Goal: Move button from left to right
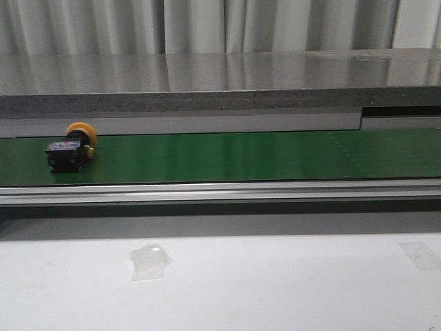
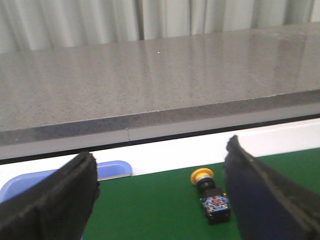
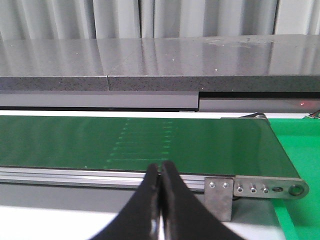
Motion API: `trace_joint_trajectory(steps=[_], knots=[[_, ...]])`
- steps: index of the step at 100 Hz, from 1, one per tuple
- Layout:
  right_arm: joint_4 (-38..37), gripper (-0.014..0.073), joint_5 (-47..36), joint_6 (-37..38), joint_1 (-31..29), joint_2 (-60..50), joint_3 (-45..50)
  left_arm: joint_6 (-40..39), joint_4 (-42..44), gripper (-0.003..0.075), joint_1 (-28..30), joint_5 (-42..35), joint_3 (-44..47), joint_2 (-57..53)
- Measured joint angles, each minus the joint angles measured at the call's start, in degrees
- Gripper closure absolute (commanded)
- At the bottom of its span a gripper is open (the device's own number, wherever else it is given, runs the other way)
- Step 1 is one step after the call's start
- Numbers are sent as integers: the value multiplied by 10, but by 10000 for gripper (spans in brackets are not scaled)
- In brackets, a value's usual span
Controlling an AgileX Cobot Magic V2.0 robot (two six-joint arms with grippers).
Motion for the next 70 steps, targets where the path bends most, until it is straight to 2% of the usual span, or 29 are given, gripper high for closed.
trace_joint_trajectory(steps=[27,55,62,70], knots=[[0,662,0,0,0,0,0,-2,-1,205,78,-15,46,-53],[0,662,0,0,0,0,0,-2,-6,213,81,-31,53,-59],[0,662,0,0,0,0,0,-2,-6,251,81,-31,53,-59],[0,662,0,0,0,0,0,-3,-6,337,81,-31,53,-59]])
